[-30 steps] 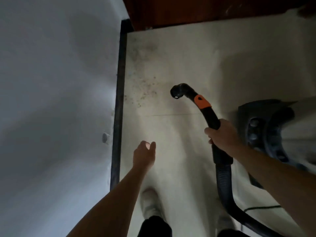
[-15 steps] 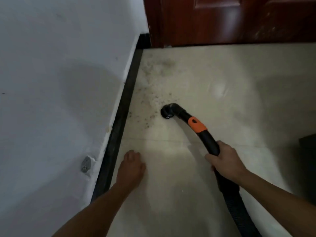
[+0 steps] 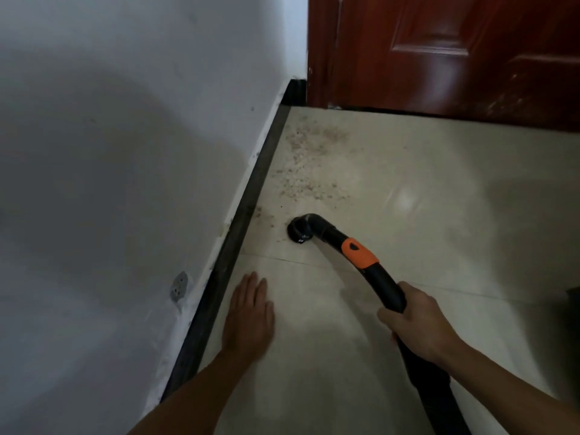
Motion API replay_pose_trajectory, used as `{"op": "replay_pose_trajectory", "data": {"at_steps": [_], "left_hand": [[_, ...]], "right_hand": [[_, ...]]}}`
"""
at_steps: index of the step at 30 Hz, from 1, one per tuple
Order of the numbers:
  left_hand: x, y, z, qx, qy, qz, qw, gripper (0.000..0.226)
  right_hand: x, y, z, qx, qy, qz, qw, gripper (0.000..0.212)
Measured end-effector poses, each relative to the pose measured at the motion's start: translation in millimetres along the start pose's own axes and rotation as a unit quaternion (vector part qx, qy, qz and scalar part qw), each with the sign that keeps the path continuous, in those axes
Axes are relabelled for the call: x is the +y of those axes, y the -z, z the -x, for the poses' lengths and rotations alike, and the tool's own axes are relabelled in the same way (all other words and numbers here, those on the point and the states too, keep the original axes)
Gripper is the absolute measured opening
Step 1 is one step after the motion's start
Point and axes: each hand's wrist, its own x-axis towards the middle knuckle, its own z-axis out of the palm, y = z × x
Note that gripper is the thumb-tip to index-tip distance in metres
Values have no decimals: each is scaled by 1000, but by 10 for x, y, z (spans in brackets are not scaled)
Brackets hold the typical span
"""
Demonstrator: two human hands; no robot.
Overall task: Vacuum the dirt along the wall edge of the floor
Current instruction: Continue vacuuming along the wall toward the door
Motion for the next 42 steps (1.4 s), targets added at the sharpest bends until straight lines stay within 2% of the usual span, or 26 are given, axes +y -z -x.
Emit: {"op": "replay_pose_trajectory", "data": {"at_steps": [3, 7, 12, 17, 23, 28, 31, 36, 39, 42], "left_hand": [[-23, -39, 32, 20, 0, 15, 1000, 55], [-21, -112, 31, 23, 21, -3, 1000, 56], [-62, -172, 17, 45, 14, 17, 999, 54], [-107, -246, -6, 65, 8, 23, 998, 51], [-92, -221, 4, 67, 3, 13, 998, 51], [-78, -190, 17, 79, 4, 21, 997, 51], [-41, -160, 47, 91, 9, 35, 995, 43], [24, -132, 148, 91, 118, 81, 985, 44], [-1, -167, 182, 116, 119, 71, 983, 43], [-10, -179, 144, 116, 99, 49, 987, 41]], "right_hand": [[-114, -177, -13, 12, -11, -11, 1000, 18], [-282, -364, -157, -17, 10, -9, 1000, 18], [-604, -521, -629, 11, 19, 5, 1000, 19], [-916, -544, -919, -30, 22, -18, 999, 19], [-723, -161, -673, -109, 26, 16, 994, 15], [-350, 281, -397, -51, 3, 45, 998, 15], [-144, 431, -122, -33, -15, 45, 998, 14], [-308, 2, 39, -42, 10, 27, 999, 16], [-543, -336, -47, -93, 29, 26, 995, 19], [-544, -306, -97, -95, 38, 46, 994, 18]]}}
